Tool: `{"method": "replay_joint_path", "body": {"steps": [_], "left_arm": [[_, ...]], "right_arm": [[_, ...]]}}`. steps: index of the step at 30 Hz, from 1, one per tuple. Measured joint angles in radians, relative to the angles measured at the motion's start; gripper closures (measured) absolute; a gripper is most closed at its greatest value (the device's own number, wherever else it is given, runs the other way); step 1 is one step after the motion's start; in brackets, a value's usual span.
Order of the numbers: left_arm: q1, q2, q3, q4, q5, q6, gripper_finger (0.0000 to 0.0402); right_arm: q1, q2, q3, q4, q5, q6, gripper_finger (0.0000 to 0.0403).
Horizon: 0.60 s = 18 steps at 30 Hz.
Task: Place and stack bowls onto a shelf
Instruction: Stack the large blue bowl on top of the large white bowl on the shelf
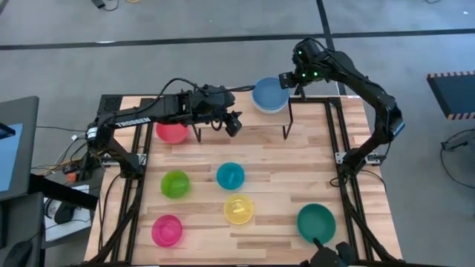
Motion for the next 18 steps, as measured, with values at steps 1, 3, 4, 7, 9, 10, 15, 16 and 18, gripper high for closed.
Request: {"method": "replay_joint_path", "body": {"steps": [1,3,4,7,9,10,15,16,18], "left_arm": [[0.0,0.0,0.0,0.0,0.0,0.004,0.0204],[0.002,0.0,0.0,0.0,0.0,0.006,0.0204],[0.003,0.0,0.0,0.0,0.0,0.006,0.0204],[0.003,0.0,0.0,-0.002,0.0,0.006,0.0204],[0.003,0.0,0.0,-0.009,0.0,0.014,0.0204],[0.003,0.0,0.0,-0.014,0.001,0.019,0.0204],[0.003,0.0,0.0,-0.041,0.002,0.022,0.0204],[0.003,0.0,0.0,-0.044,0.002,0.022,0.0204],[0.003,0.0,0.0,-0.047,0.003,0.022,0.0204]], "right_arm": [[0.001,0.0,-0.013,0.007,0.0,0.003,0.0225],[0.005,0.003,-0.037,0.003,0.0,0.015,0.0235],[0.006,0.004,-0.052,0.0,0.0,0.018,0.024],[0.026,0.004,-0.091,0.005,0.0,0.027,0.0251],[0.036,0.004,-0.1,-0.005,0.002,0.029,0.0256],[0.039,0.002,-0.1,-0.006,0.005,0.029,0.0258],[0.052,-0.06,-0.1,0.017,0.019,0.049,0.0257],[0.052,-0.078,-0.1,0.016,0.019,0.051,0.0255],[0.052,-0.113,-0.1,0.011,0.019,0.052,0.0252]]}}
